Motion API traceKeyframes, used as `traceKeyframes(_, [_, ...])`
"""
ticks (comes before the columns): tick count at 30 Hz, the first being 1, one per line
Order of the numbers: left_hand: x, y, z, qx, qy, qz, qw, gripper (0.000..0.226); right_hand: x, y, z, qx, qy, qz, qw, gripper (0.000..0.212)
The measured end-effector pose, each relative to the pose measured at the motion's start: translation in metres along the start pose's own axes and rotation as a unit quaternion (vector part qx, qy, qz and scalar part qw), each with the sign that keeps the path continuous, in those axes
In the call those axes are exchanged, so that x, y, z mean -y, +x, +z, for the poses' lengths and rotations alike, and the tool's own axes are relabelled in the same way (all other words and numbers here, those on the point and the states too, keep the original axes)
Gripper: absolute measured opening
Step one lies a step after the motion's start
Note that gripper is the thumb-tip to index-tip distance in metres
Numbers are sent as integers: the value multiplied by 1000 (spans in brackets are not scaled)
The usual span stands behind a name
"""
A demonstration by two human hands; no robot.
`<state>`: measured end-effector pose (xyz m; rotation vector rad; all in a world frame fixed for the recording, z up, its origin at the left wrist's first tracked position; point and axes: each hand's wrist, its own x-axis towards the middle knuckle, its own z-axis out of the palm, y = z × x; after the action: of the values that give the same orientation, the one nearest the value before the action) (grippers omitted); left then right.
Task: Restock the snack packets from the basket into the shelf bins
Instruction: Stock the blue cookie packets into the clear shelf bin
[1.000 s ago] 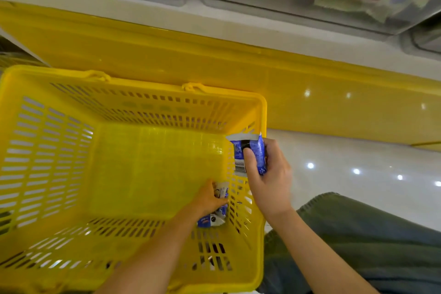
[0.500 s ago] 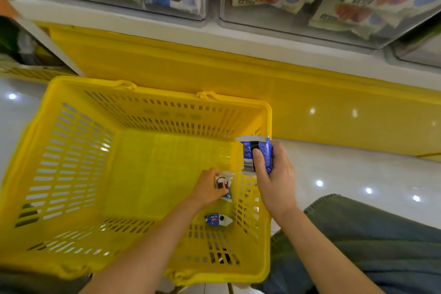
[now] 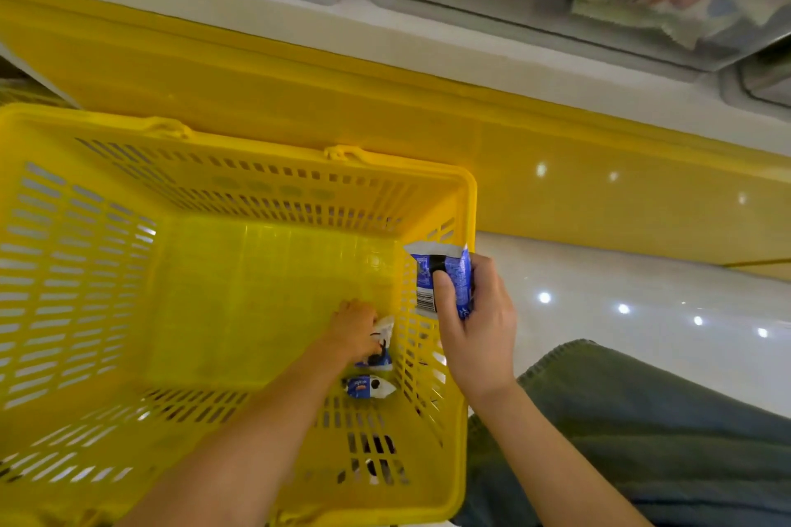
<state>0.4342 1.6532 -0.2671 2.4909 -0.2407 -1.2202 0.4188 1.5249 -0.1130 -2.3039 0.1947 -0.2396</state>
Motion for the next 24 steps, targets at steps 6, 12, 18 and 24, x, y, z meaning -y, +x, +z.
traceKeyframes(6, [11,-26,-22,-38,-272,-7,961,32,-1,1,-1,5,0,2,1000,19])
traceKeyframes(12, [4,-83,-82,-132,-623,-30,770,10,15,0,-1,37,-43,-56,997,35])
traceKeyframes(18, [-5,-132,-105,-124,-739,54,660,25,66,-11,20,112,268,155,944,21])
traceKeyframes(24, [14,-160,-97,-166,-671,76,718,61,86,-20,46,179,296,211,914,16])
